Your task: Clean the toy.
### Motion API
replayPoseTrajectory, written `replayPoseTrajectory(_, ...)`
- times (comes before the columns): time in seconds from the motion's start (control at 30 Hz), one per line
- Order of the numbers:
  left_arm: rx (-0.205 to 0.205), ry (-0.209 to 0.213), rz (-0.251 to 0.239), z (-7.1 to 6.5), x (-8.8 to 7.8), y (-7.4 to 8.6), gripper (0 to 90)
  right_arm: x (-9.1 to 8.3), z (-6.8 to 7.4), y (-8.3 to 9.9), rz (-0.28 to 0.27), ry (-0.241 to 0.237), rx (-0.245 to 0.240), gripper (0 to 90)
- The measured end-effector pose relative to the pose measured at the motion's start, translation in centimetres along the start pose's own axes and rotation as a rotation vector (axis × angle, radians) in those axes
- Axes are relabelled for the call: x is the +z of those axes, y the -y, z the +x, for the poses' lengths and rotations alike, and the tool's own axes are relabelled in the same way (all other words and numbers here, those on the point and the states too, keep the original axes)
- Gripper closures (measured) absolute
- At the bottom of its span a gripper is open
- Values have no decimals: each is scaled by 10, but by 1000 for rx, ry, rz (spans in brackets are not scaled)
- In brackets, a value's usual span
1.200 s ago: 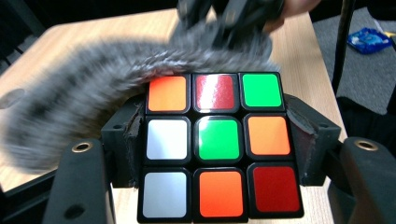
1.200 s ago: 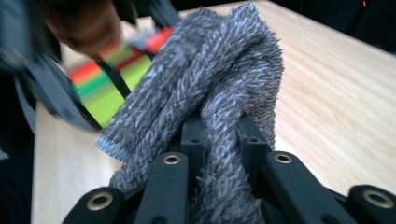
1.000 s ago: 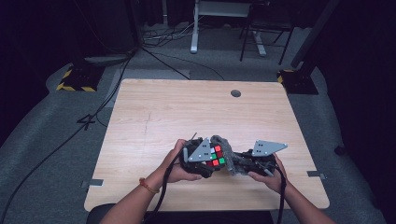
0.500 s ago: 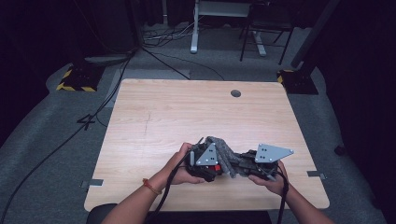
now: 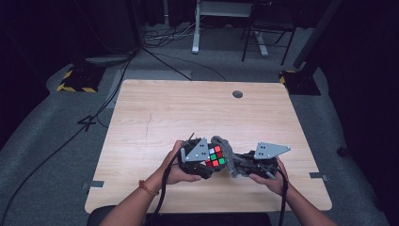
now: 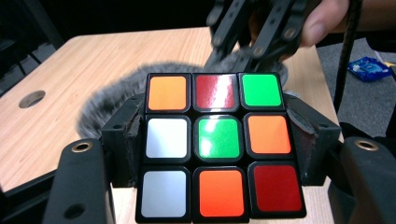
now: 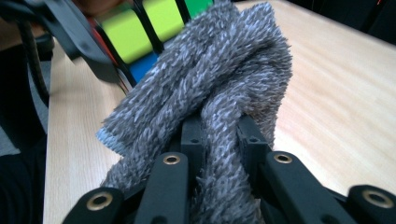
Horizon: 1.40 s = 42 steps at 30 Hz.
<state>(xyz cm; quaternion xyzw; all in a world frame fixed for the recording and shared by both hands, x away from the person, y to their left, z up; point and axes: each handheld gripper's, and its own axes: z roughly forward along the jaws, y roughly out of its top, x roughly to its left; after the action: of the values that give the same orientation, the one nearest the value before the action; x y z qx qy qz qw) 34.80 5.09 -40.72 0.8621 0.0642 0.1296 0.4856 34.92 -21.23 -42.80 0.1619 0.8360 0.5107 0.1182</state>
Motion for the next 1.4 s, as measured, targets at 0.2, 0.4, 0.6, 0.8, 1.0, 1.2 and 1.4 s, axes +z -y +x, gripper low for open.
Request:
replayPoseTrajectory(0.2,22,5,33,-3,8,0,330,-5,8,-6,-52,-11,-34,773)
replayPoseTrajectory(0.4,34,2,78,-5,16,0,328,-6,9,-9,-67,-13,-37,773)
replayPoseTrajectory(0.6,45,-3,117,-7,21,1,330,-4,10,-10,-68,-25,-42,773)
replayPoseTrajectory(0.8,25,-11,70,-2,12,-1,333,-5,7,-9,-60,-8,-37,772)
replayPoseTrajectory(1.0,14,-42,3,2,-7,-5,333,-4,-4,1,-13,-3,13,771)
replayPoseTrajectory(1.2,13,-38,-43,2,-15,-7,332,6,-12,11,13,-25,64,768)
replayPoseTrajectory(1.4,-33,26,-111,5,-14,-6,327,7,-7,9,-79,-129,90,768)
